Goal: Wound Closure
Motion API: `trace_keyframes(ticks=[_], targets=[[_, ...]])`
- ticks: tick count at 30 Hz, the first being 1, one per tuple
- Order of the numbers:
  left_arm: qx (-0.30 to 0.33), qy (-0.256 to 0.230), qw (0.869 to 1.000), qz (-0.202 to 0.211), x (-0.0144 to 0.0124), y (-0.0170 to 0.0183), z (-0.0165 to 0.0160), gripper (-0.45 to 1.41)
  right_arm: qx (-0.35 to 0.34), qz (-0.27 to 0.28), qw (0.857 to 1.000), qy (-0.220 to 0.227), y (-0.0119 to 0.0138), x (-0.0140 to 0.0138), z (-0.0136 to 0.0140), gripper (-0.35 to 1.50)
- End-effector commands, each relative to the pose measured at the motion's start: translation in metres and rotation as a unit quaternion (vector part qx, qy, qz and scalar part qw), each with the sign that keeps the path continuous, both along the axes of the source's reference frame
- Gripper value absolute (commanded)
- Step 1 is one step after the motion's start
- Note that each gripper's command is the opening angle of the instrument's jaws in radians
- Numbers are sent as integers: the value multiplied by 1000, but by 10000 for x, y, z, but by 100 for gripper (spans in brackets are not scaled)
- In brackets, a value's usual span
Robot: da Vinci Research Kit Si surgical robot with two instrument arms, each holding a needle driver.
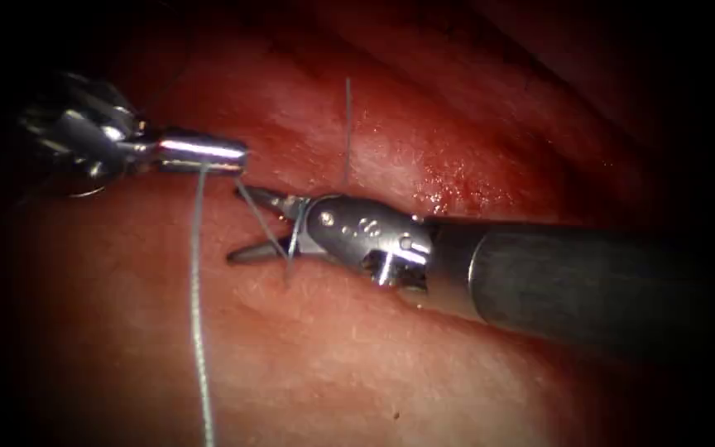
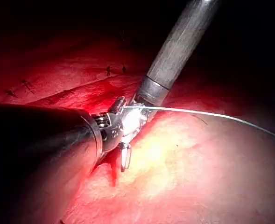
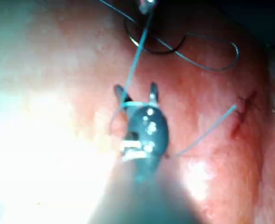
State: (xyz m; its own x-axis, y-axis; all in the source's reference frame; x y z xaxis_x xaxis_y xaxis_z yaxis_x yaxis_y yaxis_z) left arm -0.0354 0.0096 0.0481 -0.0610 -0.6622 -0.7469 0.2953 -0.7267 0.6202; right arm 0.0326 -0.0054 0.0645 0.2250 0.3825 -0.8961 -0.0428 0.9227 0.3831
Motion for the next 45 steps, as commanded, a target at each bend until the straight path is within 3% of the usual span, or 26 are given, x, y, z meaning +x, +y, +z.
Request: trace_keyframes(ticks=[1,12,16,18,26,27,28,32,38,45], targets=[[1,-16,1000,4,-6,7,15,-45,1,-10,1000,15,-6,7,3,71],[36,-66,997,7,-7,22,63,-45,2,-39,998,52,-16,11,-4,59],[48,-81,996,5,-3,25,81,-45,14,-41,996,81,-17,9,-8,44],[49,-83,995,7,-1,24,99,-45,24,-38,994,104,-16,6,-12,19],[50,-64,997,-15,-5,22,140,-45,41,-21,990,137,-10,2,-17,9],[50,-62,997,-18,-6,20,145,-45,44,-19,989,139,-9,1,-17,5],[51,-58,997,-19,-8,11,159,-45,47,-13,988,149,-8,-1,-16,-13],[55,-52,997,-19,-8,-5,176,-45,53,-8,985,163,-5,-6,-16,-26],[64,-40,997,-22,-7,-26,202,-45,71,16,978,197,-3,-8,-17,-20],[71,-44,996,-25,-6,-25,199,-45,73,22,975,207,-3,-6,-18,-15]])
